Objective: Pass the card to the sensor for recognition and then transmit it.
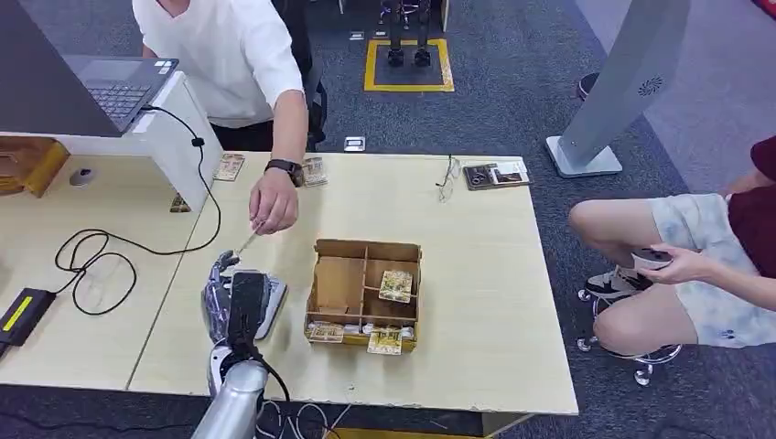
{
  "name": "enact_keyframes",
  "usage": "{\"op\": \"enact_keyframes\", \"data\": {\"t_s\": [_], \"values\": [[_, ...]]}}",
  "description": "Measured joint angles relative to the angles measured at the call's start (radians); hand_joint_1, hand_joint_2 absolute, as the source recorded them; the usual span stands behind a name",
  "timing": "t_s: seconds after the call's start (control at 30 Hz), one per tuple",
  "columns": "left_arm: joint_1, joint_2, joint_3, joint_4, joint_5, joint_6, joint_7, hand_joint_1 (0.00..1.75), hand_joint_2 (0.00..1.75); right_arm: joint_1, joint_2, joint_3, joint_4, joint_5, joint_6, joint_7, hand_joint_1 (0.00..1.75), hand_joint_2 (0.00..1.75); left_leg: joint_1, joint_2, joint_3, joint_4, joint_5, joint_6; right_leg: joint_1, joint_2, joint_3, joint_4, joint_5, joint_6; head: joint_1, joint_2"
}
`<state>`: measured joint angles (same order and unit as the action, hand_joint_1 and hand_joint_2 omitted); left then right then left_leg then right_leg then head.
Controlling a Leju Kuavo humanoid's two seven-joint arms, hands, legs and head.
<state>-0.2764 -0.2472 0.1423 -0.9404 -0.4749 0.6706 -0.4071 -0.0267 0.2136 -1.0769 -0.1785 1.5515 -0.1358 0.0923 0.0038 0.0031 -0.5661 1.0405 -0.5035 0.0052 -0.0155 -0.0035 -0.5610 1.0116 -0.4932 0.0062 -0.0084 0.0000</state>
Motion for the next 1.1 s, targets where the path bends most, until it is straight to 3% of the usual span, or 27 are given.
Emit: {"op": "enact_keyframes", "data": {"t_s": [0.07, 0.1, 0.17, 0.2, 0.37, 0.5, 0.77, 1.1], "values": [[0.0, 0.0, 0.0, -0.006, -0.004, 0.0, -0.014, 0.0, 1.75, 0.0, 0.0, 0.0, 0.0, 0.0, 0.0, -0.001, 0.0, 1.75, 0.0, 0.0, 0.0, 0.0, 0.0, 0.0, 0.0, 0.0, 0.0, 0.0, 0.0, 0.0, 0.0, 0.0], [0.001, 0.0, 0.0, -0.014, -0.012, 0.0, -0.023, 0.0, 0.0, 0.0, 0.0, 0.0, 0.0, 0.0, 0.001, -0.003, 0.0, 1.75, 0.0, 0.0, 0.0, 0.0, 0.0, 0.0, 0.0, 0.0, 0.0, 0.0, 0.0, 0.0, 0.0, 0.0], [0.005, -0.003, 0.001, -0.028, -0.041, 0.0, -0.04, 0.0, 0.0, 0.0, 0.0, 0.0, 0.0, 0.003, 0.008, -0.009, 0.0, 1.75, 0.0, 0.0, 0.0, 0.0, 0.0, 0.0, 0.0, 0.0, 0.0, 0.0, 0.0, 0.0, 0.0, 0.0], [0.009, -0.008, 0.002, -0.043, -0.064, 0.0, -0.052, 0.0, 1.75, 0.0, -0.002, 0.0, 0.0, 0.003, 0.015, -0.012, 0.0, 1.75, 0.0, 0.0, 0.0, 0.0, 0.0, 0.0, 0.0, 0.0, 0.0, 0.0, 0.0, 0.0, 0.0, 0.0], [0.035, -0.04, 0.034, -0.133, -0.199, 0.0, -0.139, 0.0, 1.75, 0.002, -0.004, 0.001, 0.0, 0.004, 0.025, -0.026, 0.0, 1.75, 0.0, 0.0, -0.001, 0.0, 0.0, 0.0, 0.0, 0.0, 0.0, 0.0, 0.0, 0.0, 0.0, 0.0], [0.045, -0.044, 0.053, -0.198, -0.229, 0.0, -0.175, 0.0, 1.75, 0.003, -0.005, 0.001, 0.0, 0.004, 0.028, -0.027, 0.0, 1.75, 0.0, 0.0, -0.001, 0.0, 0.0, 0.0, 0.0, 0.0, -0.001, 0.0, 0.0, 0.0, 0.0, 0.0], [0.11, -0.033, 0.018, -0.328, -0.147, 0.0, -0.28, 0.0, 1.75, 0.007, -0.008, 0.001, 0.0, 0.0, 0.034, -0.04, 0.0, 1.75, 0.0, 0.0, -0.001, 0.0, 0.0, 0.0, 0.0, 0.0, -0.001, 0.0, 0.0, 0.0, 0.0, 0.0], [0.229, -0.012, -0.074, -0.474, -0.271, 0.0, -0.295, 0.0, 1.75, 0.011, -0.013, 0.001, -0.001, 0.005, 0.038, -0.051, 0.0, 1.75, 0.0, 0.0, -0.001, 0.0, 0.0, 0.0, 0.0, 0.0, -0.001, 0.0, 0.0, 0.0, 0.0, 0.0]]}}
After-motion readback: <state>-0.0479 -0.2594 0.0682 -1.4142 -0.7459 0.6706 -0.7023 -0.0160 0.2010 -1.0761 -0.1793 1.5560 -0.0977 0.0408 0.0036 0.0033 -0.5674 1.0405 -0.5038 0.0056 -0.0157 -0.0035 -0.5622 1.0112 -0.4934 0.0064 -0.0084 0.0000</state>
